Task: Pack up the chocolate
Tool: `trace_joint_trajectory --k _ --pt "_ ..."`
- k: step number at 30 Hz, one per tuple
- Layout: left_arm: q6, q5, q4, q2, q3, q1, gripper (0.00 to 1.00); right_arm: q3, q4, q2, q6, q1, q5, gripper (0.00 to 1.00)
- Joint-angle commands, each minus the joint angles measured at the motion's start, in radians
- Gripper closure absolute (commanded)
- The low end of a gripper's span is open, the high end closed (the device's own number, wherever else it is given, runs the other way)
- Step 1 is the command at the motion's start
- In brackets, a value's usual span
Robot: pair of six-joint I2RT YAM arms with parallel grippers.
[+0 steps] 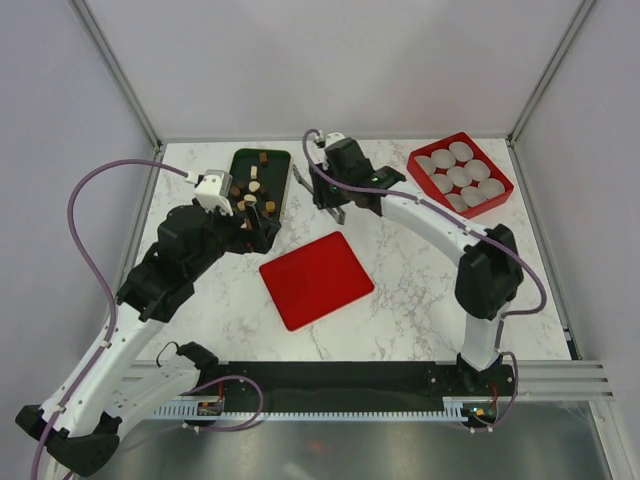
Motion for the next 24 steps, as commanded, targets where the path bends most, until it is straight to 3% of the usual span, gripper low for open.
trace_joint_trajectory --k 1,8,24 --pt "-0.006 0.015 0.048 -0.021 0.004 0.011 0.01 0.155 0.09 0.112 -0.077 0.055 -0.017 0.48" --pt "0.006 0.042 0.086 -0.064 -0.02 0.015 0.01 0.347 0.127 0.341 -0.137 0.096 -0.037 0.5" --pt "0.0 0.063 0.09 -0.069 -0.02 0.029 0.02 0.339 0.253 0.465 -0.102 0.101 -0.117 0.5"
